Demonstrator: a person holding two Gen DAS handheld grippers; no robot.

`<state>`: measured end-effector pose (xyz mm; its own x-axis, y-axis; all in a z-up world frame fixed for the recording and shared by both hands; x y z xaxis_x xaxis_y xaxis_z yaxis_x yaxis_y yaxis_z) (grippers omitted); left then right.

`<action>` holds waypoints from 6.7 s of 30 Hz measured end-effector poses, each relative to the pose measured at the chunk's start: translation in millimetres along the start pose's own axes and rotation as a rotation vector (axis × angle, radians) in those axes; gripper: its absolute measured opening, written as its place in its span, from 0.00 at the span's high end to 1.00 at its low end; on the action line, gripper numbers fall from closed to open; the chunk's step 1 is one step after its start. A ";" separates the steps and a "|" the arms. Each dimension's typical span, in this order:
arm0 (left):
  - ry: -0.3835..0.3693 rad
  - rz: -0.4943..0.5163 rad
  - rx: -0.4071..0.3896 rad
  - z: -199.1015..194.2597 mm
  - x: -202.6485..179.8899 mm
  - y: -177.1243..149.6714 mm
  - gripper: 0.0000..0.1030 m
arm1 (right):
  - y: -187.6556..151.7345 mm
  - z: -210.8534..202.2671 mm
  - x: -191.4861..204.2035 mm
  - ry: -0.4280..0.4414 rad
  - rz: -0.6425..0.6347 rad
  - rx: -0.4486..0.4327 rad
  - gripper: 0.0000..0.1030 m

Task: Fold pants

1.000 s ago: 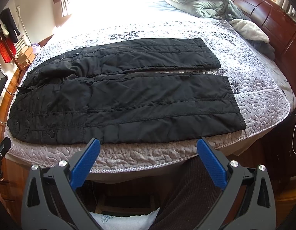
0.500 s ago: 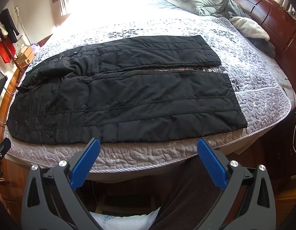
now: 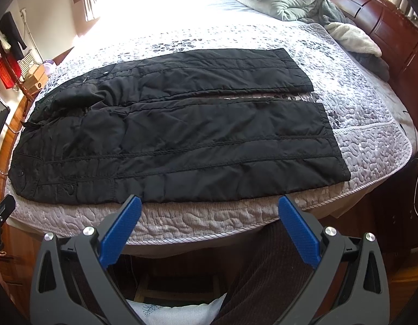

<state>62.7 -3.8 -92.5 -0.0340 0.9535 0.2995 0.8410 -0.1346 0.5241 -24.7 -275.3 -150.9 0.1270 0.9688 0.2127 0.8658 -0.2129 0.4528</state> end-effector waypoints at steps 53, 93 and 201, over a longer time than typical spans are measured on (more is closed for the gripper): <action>-0.397 0.508 0.072 295.4 -191.6 311.1 0.03 | 319.2 292.2 -19.5 0.577 -0.585 0.404 0.02; -0.894 0.967 0.347 295.0 -286.1 266.5 0.46 | 310.2 227.2 15.2 0.639 -0.915 0.290 0.93; -0.368 0.240 0.089 60.3 -289.7 -30.3 0.13 | -16.9 38.6 -253.8 0.305 0.458 -0.023 0.68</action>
<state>79.6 -259.7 -243.2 0.3482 0.9328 0.0925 0.8453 -0.3551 0.3991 -52.9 -512.7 -246.0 0.3394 0.6961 0.6326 0.7435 -0.6105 0.2730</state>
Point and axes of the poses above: each gripper's, at about its wrist camera, not at the fingertips, and z roughly the way its jaws point, x to its left, y to its top, the point moved 10 cm from there along z, roughly the way its jaws point, and after that the axes turned 15 degrees about y, right-handed, at the moved point
